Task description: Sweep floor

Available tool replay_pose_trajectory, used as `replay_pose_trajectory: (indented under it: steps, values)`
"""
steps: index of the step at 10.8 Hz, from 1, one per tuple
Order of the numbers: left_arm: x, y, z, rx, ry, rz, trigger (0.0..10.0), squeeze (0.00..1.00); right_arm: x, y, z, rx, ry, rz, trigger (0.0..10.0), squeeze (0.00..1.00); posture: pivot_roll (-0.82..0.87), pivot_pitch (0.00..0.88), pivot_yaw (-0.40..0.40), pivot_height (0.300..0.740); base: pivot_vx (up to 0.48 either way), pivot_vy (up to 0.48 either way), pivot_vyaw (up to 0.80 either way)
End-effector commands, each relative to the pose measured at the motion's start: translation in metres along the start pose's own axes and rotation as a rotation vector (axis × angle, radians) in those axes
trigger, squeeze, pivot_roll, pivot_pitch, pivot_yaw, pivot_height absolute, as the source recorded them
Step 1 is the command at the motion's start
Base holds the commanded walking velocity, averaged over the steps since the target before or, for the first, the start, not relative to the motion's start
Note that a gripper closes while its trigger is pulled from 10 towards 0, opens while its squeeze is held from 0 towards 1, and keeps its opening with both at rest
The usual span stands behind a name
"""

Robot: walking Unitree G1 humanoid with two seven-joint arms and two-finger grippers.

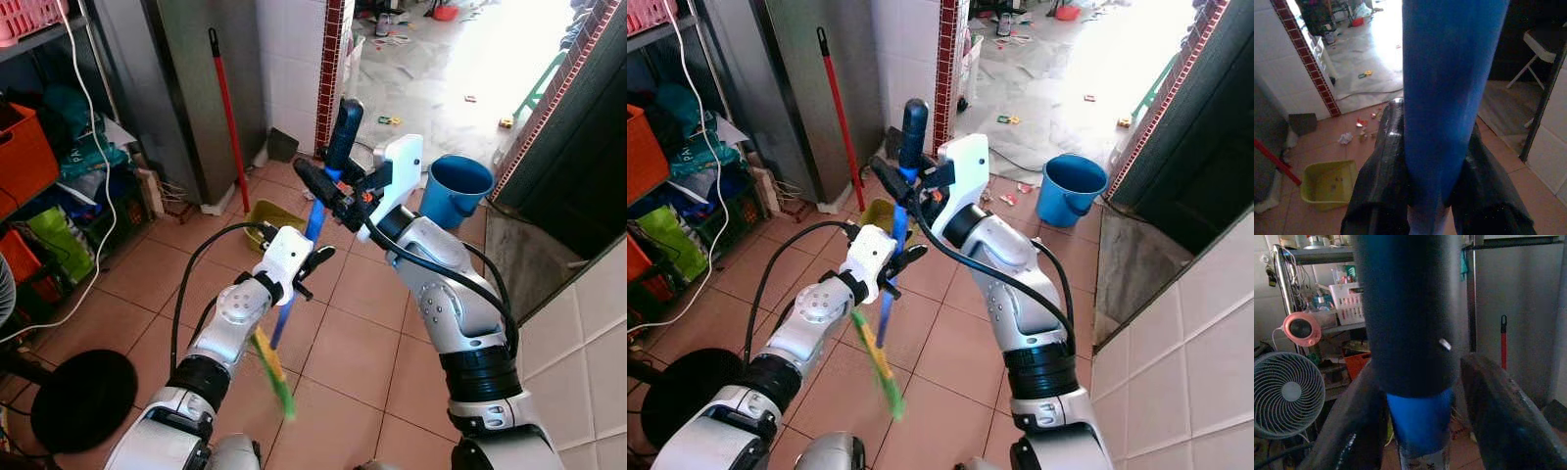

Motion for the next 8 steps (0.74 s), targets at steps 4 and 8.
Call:
replay_pose_trajectory:
  steps: [4,8]
  values:
    - [0.0129,-0.0039,-0.0044,0.008,-0.031,0.046,0.0,0.0,0.0036,-0.0007,0.0023,-0.011,-0.009,0.008,0.0,0.0,-0.01,0.0,-0.028,0.74,0.0,0.0,0.0]
    - [0.0101,-0.0026,-0.0071,0.017,-0.04,0.038,0.0,0.0,0.0041,0.0006,0.0083,-0.04,0.01,-0.01,0.0,0.0,-0.01,0.0,-0.031,0.74,0.0,0.0,0.0]
Point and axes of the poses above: a point about 5 cm out from each wrist's last joint towards the gripper, its own y axis pointing back from the gripper into the wrist, its own x axis along the axis of the wrist's last joint, z = x × y, the point moved 4 cm from there along -y, pointing out of the wrist towards the gripper, and after that the axes turned 9 degrees about -y, right-handed, at the moved point
